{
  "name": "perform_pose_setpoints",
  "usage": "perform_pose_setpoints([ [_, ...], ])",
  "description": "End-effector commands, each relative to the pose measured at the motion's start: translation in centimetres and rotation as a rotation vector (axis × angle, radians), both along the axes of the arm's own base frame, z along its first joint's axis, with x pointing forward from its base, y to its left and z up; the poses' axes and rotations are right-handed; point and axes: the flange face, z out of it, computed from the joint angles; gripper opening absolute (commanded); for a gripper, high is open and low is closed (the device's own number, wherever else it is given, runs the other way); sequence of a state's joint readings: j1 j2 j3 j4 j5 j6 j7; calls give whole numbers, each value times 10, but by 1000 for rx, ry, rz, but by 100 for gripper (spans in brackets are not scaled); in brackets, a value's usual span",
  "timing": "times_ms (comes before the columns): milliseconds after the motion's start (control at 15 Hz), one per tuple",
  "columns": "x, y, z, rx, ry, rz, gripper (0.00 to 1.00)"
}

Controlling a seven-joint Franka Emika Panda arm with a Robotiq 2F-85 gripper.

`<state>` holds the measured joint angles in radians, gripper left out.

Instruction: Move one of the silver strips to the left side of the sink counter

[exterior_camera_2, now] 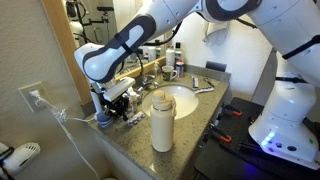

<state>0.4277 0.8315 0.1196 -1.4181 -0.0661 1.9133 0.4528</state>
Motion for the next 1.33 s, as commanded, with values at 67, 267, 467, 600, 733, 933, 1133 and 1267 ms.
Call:
perform_pose_setpoints([
  [67,7,7,-2,-1,-16,32,27],
  [267,8,7,-2,1,-16,30,49],
  [467,8,7,0,8,-14,37,71],
  [600,8,8,4,21,-14,47,86],
  [733,8,10,10,48,-17,55,99],
  [933,5,14,22,64,-24,66,100],
  [1133,2,18,35,71,-33,53,100],
  [1267,-1,21,47,76,-44,45,100],
])
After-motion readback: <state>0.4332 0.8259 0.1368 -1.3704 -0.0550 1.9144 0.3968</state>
